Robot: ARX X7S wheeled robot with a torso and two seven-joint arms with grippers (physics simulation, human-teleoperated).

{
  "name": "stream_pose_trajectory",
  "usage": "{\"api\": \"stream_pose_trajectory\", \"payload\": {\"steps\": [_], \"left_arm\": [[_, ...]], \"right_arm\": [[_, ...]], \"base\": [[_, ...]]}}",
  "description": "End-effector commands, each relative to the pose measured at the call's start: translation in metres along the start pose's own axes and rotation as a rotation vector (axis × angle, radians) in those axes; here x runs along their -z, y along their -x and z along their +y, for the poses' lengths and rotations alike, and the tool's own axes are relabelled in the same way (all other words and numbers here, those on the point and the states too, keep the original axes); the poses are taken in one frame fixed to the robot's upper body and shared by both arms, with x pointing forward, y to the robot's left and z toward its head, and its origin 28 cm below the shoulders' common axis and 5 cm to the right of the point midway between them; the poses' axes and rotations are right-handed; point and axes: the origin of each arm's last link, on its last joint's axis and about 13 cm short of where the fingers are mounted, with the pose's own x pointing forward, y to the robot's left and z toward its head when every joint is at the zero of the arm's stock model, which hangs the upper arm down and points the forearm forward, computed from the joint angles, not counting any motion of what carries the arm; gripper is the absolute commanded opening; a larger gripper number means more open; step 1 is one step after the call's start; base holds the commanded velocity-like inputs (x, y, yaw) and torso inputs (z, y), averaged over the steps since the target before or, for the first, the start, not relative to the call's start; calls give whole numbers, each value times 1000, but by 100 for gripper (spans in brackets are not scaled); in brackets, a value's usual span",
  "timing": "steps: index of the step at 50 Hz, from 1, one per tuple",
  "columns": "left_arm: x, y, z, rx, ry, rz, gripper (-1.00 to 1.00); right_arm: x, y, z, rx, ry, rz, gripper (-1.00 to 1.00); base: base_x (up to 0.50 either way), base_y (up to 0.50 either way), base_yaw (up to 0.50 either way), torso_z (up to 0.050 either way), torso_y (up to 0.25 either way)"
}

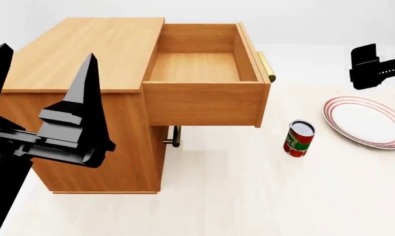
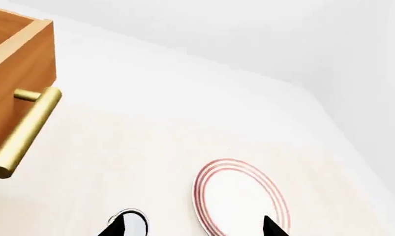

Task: Put the bowl in the top drawer of the cabinet.

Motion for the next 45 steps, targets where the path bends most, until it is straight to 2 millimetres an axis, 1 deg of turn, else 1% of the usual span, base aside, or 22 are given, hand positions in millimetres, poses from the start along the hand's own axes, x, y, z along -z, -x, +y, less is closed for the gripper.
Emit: {"api": "stream_pose_trajectory", "payload": {"steps": [1, 4, 8, 18, 27, 29, 39, 45], "left_arm": [[-1, 1, -1, 4, 1, -7, 100], [-4, 2, -1, 5, -3, -12, 100], [-3, 1, -2, 9, -3, -15, 100], [-1, -1, -3, 17, -2, -18, 100], [-1, 0, -4, 22, 1, -18, 100], [-1, 0, -4, 24, 2, -18, 100], [0, 1, -5, 28, 5, -14, 100], [0, 1, -5, 31, 7, -11, 100]], "right_arm": [[38, 60, -17, 23, 64, 187, 100], [49, 69, -19, 35, 74, 226, 100], [62, 75, -20, 48, 85, 280, 100], [93, 81, -21, 99, 112, 423, 100], [121, 83, -20, 138, 106, 502, 100], [127, 82, -20, 140, 110, 513, 100], [143, 70, -18, 134, 120, 560, 100], [154, 62, -18, 128, 162, 566, 100]], "base": [[0, 0, 0, 0, 0], [0, 0, 0, 0, 0], [0, 0, 0, 0, 0], [0, 0, 0, 0, 0], [0, 0, 0, 0, 0], [0, 0, 0, 0, 0], [0, 0, 0, 0, 0], [0, 0, 0, 0, 0]]}}
